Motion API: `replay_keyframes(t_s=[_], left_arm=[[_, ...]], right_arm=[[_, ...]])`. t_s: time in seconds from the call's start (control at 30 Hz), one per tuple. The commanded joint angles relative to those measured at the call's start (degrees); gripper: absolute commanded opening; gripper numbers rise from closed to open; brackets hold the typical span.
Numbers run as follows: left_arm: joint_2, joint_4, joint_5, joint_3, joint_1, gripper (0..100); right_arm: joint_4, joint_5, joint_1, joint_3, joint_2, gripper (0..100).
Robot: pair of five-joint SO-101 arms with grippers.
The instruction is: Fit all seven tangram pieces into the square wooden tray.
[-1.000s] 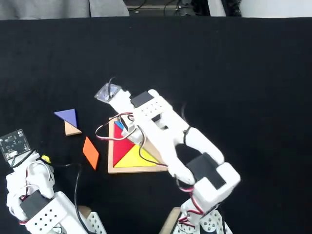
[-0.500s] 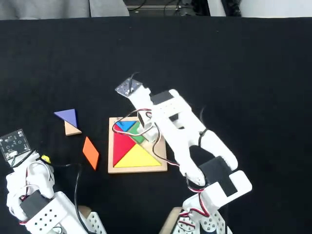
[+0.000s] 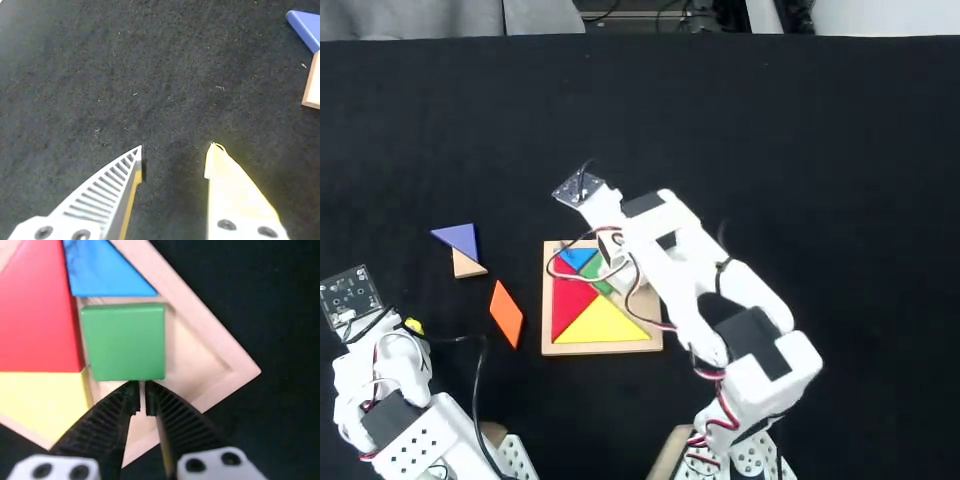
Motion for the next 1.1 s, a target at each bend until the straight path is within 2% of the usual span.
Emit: replay_keyframes(t_s=[0.0,0.17,0.43,0.5,0.67,0.77,0.9,1.07], left_arm=[[-0.7,0.4,-0.6,1.1,0.3,21],[-0.7,0.4,-0.6,1.1,0.3,21],[-0.7,0.4,-0.6,1.1,0.3,21],[-0.7,0.4,-0.6,1.1,0.3,21],[-0.7,0.4,-0.6,1.1,0.3,21],[-0.7,0.4,-0.6,1.1,0.3,21],[-0.7,0.4,-0.6,1.1,0.3,21],[-0.7,0.1,-0.2,1.1,0.3,21]], right_arm=[[-0.4,0.7,-1.0,-5.2,2.0,3.7],[-0.4,0.4,-1.1,-7.3,2.2,3.8],[0.2,0.4,-6.4,-8.4,1.9,3.6],[3.4,0.5,-5.5,-9.8,-0.3,3.6],[9.6,0.2,2.9,-11.4,-10.4,3.5],[4.9,0.2,4.6,-6.3,-12.6,3.5],[-4.0,0.4,2.3,0.2,-9.9,3.8],[-4.5,0.0,1.5,-2.4,-6.3,3.6]])
